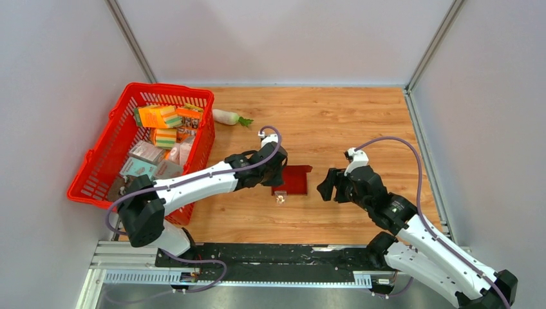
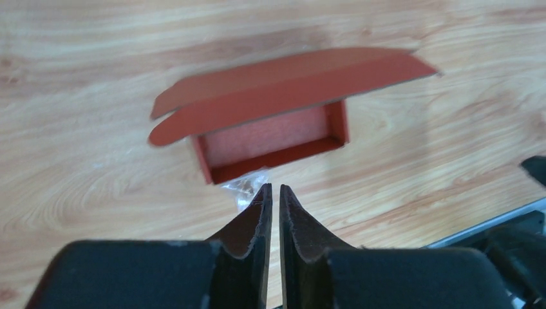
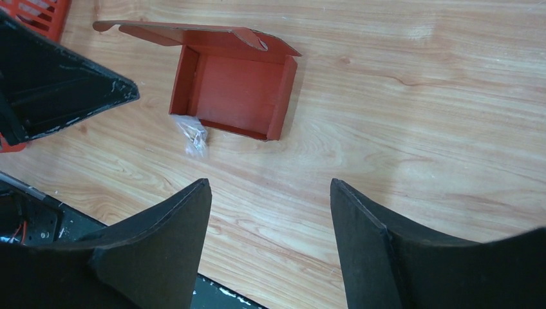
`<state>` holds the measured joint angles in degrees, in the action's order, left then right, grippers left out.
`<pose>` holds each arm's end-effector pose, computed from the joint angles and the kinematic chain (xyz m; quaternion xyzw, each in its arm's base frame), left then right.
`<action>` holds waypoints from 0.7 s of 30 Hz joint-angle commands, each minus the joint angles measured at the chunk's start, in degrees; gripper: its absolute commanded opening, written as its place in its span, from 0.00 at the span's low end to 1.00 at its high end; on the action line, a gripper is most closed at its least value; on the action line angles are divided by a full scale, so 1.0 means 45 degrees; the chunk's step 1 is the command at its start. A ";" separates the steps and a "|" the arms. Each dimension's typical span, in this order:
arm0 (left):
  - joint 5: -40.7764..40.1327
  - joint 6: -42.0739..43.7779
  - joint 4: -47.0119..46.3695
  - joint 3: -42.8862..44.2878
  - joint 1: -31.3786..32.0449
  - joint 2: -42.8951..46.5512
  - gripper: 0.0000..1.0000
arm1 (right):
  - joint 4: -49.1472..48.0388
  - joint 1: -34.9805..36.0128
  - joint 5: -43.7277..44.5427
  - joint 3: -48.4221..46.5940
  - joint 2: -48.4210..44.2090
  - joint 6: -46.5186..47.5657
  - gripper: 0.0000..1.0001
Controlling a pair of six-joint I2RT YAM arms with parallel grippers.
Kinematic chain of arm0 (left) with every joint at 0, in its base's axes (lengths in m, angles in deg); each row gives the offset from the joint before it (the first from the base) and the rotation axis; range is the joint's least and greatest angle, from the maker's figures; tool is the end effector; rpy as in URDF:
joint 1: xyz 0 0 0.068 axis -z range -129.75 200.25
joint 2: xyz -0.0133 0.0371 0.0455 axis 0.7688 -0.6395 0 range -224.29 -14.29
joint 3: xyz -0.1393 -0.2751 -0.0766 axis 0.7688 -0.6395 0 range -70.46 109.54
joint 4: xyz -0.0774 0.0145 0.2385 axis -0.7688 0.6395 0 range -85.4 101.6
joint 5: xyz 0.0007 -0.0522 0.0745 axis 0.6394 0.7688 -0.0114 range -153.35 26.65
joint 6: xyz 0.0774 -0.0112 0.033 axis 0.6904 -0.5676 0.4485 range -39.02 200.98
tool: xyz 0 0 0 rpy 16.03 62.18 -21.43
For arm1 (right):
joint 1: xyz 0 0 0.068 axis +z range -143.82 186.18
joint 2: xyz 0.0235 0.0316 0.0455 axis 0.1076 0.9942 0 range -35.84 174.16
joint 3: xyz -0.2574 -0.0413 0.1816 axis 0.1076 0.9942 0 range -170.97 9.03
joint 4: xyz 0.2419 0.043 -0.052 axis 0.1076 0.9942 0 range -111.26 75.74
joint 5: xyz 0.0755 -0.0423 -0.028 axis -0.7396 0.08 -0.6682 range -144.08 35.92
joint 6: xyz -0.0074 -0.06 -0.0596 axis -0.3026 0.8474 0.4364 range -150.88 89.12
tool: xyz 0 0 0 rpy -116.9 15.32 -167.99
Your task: Fold the paper box
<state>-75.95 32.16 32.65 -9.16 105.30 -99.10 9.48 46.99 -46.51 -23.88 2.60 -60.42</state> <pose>0.1976 -0.2544 0.2691 0.0150 0.9391 -0.1937 0.2833 0.1086 0.0808 0.2559 -0.0577 0.8888 0.2116 0.4025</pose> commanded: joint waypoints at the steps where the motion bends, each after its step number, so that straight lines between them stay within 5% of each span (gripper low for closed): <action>1: 0.0086 0.1199 -0.0940 0.1085 -0.0006 -0.0546 0.22 | -0.0792 0.0012 0.0231 0.0338 0.0091 -0.0602 0.72; 2: -0.0031 0.1355 -0.1308 0.1047 0.0013 -0.0527 0.36 | -0.1067 0.0011 0.0231 0.0417 0.0169 -0.0681 0.72; 4: -0.0401 0.1570 -0.1585 0.0793 -0.0006 -0.0196 0.44 | -0.1691 0.0011 0.0289 0.0573 0.0499 -0.0799 0.73; 10: -0.1437 0.2274 -0.1312 -0.0513 -0.0104 0.1871 0.47 | -0.1873 0.0419 -0.0240 0.0282 0.1905 -0.0135 0.69; 21: -0.2160 0.1454 -0.0669 -0.5573 -0.0319 0.7379 0.54 | -0.0822 0.5262 0.2123 -0.3289 0.7936 -0.3005 0.77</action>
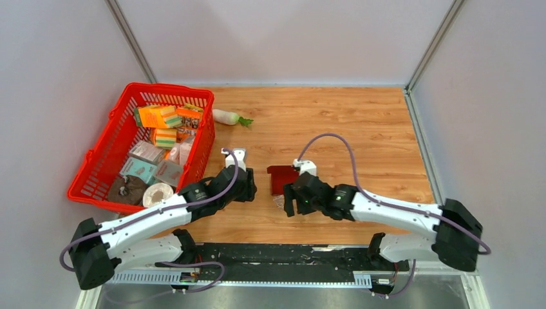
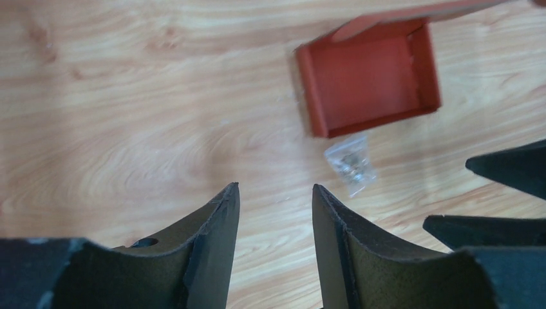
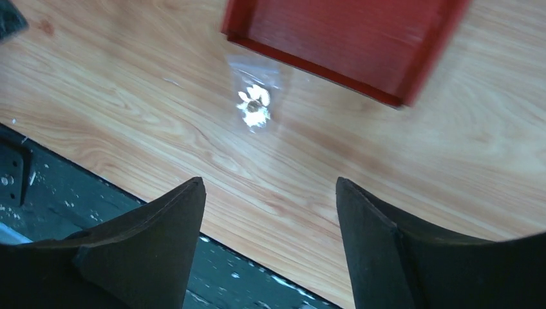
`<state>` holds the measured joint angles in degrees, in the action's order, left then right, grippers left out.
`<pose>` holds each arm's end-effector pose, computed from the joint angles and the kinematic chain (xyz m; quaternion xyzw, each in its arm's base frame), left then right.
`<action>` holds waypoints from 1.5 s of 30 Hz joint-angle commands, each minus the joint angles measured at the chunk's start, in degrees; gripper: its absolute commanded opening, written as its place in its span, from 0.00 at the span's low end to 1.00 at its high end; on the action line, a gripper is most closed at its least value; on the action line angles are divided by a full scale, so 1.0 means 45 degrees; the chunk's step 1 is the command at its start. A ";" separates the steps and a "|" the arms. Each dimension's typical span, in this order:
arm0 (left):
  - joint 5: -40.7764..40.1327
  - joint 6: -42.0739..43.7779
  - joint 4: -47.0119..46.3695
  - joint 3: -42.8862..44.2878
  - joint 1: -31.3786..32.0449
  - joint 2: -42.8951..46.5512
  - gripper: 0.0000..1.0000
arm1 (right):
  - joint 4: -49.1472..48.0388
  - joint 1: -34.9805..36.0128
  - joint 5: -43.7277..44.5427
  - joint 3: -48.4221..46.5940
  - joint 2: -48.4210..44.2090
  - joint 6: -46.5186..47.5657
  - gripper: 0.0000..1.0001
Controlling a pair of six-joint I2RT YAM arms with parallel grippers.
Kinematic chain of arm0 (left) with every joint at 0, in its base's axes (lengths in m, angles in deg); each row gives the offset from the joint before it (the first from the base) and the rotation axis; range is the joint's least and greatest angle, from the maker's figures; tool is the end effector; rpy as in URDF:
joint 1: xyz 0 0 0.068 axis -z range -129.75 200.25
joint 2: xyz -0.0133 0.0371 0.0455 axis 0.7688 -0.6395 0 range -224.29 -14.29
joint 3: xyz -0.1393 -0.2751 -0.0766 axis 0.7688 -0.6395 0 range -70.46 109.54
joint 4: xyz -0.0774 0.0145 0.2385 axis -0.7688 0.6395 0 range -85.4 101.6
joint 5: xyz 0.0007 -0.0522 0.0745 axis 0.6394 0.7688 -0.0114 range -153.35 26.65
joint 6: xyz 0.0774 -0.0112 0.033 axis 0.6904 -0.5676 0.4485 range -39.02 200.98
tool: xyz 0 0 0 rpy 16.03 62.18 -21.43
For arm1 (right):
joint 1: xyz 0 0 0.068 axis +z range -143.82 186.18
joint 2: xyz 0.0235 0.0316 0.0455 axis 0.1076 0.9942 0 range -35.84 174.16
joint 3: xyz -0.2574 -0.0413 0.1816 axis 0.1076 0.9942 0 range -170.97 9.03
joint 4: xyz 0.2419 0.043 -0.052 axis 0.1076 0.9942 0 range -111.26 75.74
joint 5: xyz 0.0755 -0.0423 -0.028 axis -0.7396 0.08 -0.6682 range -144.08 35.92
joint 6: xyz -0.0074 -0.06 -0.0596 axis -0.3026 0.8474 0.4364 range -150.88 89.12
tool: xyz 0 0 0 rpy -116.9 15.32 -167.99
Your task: Fold the paper box
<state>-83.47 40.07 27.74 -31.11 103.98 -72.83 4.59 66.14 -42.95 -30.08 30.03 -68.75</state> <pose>0.1421 -0.1504 0.2608 0.0305 0.9029 -0.1842 0.3872 0.1218 0.1819 0.2278 -0.1501 0.9313 0.1800 0.2789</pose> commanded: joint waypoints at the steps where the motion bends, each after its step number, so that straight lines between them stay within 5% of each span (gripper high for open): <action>1: -0.0548 -0.0362 0.0541 -0.0834 -0.0027 0.1951 0.54 | 0.0736 0.1088 0.1624 -0.3054 0.3143 -0.1310 0.77; 6: -0.1192 -0.0227 0.1771 -0.0855 -0.0027 0.4296 0.54 | 0.3238 0.1498 0.2856 -0.5797 0.6454 -0.1370 0.70; 21: -0.0841 0.0047 0.2574 -0.1011 -0.0027 0.5978 0.55 | 0.2812 0.1362 0.1529 -0.6172 0.8408 -0.2151 0.62; 45: -0.0626 -0.0109 0.2359 -0.1206 -0.0027 0.5920 0.55 | 0.2421 0.1968 0.3033 -0.5898 0.7258 -0.1175 0.26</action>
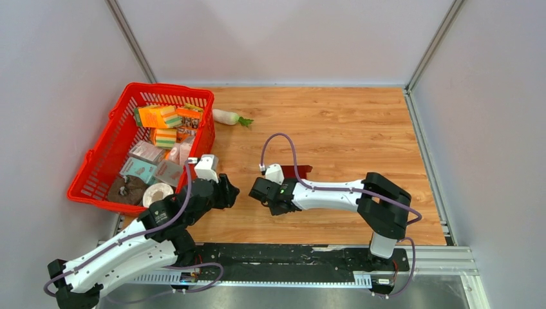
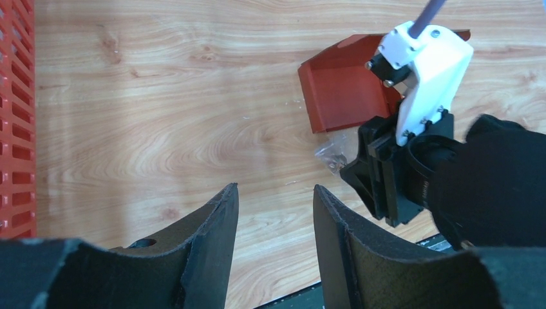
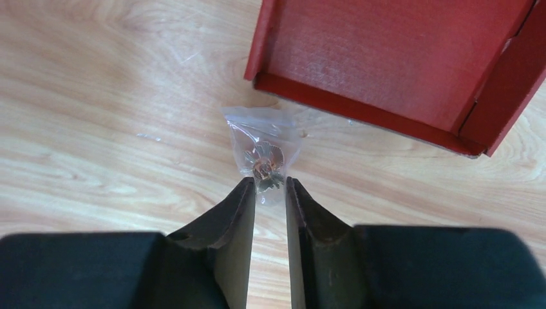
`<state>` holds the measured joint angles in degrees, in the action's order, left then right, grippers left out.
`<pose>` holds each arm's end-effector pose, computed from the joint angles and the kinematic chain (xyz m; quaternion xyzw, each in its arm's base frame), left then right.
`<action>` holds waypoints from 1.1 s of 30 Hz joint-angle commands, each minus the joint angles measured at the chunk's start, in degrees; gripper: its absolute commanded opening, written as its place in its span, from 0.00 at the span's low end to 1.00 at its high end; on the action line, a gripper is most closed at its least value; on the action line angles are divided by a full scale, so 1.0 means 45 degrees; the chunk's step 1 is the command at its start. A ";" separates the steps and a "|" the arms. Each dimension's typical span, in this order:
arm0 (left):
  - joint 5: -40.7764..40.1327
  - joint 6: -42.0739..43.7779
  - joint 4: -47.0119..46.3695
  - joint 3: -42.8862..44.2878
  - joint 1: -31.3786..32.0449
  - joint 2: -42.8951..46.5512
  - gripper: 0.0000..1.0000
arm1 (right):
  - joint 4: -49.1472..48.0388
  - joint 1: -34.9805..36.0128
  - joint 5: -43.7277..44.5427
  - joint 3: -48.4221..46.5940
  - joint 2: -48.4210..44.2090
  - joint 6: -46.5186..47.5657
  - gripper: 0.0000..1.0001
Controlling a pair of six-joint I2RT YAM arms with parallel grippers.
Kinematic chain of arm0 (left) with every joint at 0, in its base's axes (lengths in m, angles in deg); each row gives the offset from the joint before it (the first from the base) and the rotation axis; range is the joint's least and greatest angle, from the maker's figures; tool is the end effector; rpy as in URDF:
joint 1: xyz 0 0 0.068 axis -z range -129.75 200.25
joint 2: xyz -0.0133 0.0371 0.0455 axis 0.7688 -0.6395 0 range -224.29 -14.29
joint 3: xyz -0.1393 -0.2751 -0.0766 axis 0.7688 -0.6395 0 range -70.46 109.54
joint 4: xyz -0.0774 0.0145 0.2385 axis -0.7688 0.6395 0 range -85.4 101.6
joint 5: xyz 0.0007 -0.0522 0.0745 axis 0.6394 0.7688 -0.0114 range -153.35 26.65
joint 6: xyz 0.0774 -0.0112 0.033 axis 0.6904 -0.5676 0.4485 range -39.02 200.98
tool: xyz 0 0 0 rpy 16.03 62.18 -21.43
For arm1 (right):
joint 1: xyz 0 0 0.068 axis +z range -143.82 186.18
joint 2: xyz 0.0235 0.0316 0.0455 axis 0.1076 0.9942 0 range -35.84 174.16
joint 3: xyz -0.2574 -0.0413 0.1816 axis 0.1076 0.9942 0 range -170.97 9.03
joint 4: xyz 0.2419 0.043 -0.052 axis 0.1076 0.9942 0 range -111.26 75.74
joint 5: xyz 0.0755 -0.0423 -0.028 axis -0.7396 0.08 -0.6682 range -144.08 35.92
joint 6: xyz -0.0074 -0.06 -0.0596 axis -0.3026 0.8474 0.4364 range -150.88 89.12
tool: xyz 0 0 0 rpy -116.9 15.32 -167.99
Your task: Fold the paper box
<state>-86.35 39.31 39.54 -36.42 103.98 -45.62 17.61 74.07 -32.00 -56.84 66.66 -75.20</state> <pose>0.0866 -0.0688 0.2697 -0.0056 0.8634 -0.2326 0.4477 0.1564 0.3105 0.1863 -0.1752 0.9581 -0.0032 0.2268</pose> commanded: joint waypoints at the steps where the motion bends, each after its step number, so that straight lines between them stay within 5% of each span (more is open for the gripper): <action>1: -0.0005 0.0042 -0.0341 -0.0026 -0.0027 -0.0166 0.55 | -0.0474 0.0243 0.0638 0.0124 -0.1076 0.0316 0.25; 14: 0.0171 0.0237 -0.0791 0.0345 -0.0027 -0.1103 0.55 | -0.0885 0.0361 0.1088 0.0672 -0.2835 0.0765 0.05; 16: 0.0287 0.0256 -0.0967 0.0345 -0.0046 -0.1123 0.55 | -0.0806 0.0341 0.0856 0.0594 -0.2817 0.0844 0.12; 17: 0.0327 0.0256 -0.0987 0.0365 -0.0027 -0.1143 0.55 | -0.0864 0.0225 0.0622 0.0594 -0.2739 0.0921 0.33; 20: 0.0210 0.0198 -0.0831 0.0404 -0.0047 -0.1065 0.55 | -0.0865 -0.0029 -0.0122 0.0497 -0.2135 0.0805 0.59; 25: 0.0132 0.0256 -0.0655 0.0462 -0.0047 -0.0908 0.55 | -0.0436 -0.0089 -0.0512 -0.0029 -0.1004 0.0415 0.67; 33: 0.0112 0.0217 -0.0498 0.0384 -0.0047 -0.0596 0.55 | -0.0608 -0.0089 -0.1665 -0.0286 0.0075 -0.0054 0.60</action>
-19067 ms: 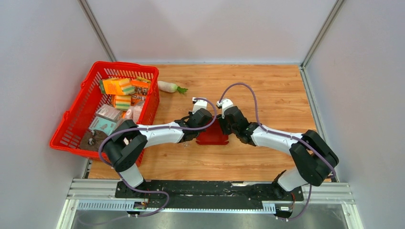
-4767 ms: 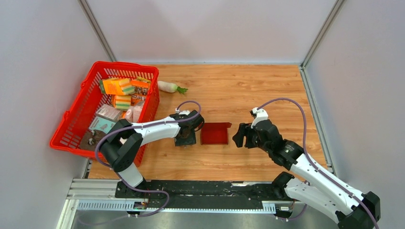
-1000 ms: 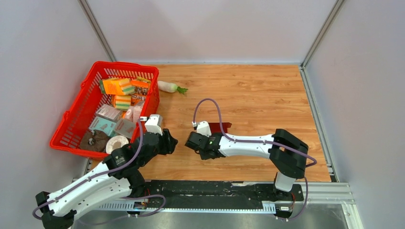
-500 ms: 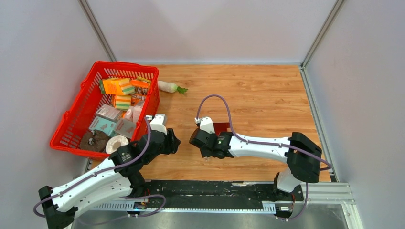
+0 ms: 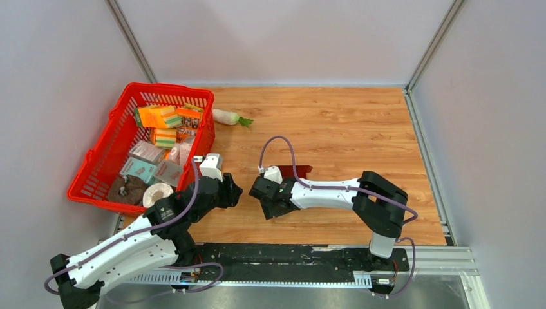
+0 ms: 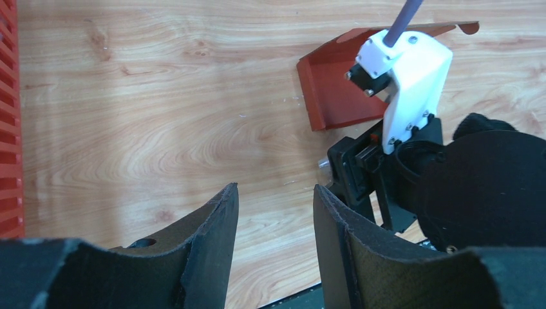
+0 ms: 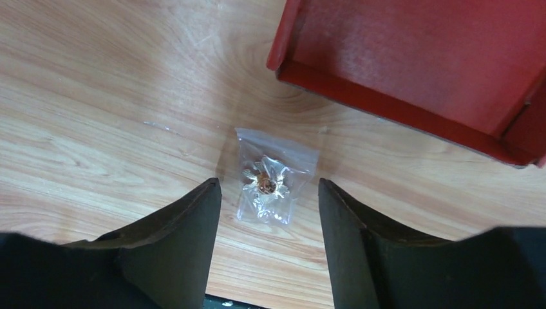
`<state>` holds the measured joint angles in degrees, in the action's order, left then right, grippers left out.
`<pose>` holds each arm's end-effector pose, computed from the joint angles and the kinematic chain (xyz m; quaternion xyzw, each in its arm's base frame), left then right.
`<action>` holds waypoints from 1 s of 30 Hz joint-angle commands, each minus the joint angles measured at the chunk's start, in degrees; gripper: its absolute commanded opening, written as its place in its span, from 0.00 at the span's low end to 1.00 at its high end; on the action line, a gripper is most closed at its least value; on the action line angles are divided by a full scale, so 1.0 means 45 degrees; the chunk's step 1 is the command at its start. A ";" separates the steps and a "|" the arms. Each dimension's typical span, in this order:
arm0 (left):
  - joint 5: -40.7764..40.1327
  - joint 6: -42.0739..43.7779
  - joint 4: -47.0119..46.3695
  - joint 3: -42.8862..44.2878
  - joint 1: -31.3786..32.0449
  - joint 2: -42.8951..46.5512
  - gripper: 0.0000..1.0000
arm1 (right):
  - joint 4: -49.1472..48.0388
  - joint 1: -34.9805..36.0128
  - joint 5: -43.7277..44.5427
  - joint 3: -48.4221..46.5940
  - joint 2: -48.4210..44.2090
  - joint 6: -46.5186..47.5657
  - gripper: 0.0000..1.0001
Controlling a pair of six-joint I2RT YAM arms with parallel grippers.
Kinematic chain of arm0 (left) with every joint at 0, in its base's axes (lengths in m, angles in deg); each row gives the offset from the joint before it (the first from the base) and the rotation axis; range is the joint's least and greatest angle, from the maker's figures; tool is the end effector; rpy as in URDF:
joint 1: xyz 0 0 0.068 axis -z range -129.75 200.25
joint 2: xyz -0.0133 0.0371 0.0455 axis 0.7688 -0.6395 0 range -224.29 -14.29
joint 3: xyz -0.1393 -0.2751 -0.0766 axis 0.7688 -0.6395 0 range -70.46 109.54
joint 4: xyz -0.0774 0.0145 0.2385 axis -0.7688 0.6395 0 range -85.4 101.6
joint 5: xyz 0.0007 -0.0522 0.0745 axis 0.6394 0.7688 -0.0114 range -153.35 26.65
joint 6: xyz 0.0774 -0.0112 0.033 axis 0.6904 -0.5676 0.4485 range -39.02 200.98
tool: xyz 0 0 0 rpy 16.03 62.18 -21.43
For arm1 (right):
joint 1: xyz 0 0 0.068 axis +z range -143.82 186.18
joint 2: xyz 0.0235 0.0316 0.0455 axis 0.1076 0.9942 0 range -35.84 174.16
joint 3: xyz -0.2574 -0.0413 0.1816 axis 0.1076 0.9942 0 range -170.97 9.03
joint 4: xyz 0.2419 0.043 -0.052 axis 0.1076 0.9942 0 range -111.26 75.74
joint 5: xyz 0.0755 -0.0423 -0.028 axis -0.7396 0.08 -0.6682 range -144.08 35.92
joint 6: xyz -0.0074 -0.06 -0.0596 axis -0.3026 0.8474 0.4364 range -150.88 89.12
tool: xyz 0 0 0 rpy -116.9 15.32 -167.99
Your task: Fold the paper box
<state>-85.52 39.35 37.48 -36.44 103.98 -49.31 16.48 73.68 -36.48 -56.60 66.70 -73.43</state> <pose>0.0936 -0.0800 0.2676 0.0014 0.8707 -0.2271 0.4363 0.1543 0.3136 0.1838 -0.1916 0.9607 0.0212 0.1999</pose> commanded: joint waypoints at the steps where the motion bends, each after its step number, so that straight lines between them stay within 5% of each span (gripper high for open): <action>1: -0.0034 0.0188 -0.0042 0.0408 -0.0047 0.0264 0.55 | -0.0494 -0.0001 -0.0922 -0.0261 0.0064 -0.0487 0.59; 14: 0.0005 0.0187 0.0036 0.0233 -0.0047 0.0460 0.55 | -0.0221 0.0388 0.0228 -0.0494 -0.0130 -0.0078 0.16; 24: -0.0014 0.0285 -0.0041 0.0370 -0.0047 0.0147 0.55 | 0.0052 0.0312 0.2140 -0.0339 -0.2824 0.0313 0.09; 30: 0.0258 0.0480 -0.0451 0.0214 -0.0105 -0.0224 0.56 | -0.1038 -0.1521 0.2221 0.0497 -0.3919 0.1753 0.10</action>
<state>-85.43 39.57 38.18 -36.44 103.98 -49.25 16.06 72.48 -30.14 -56.62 52.12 -70.98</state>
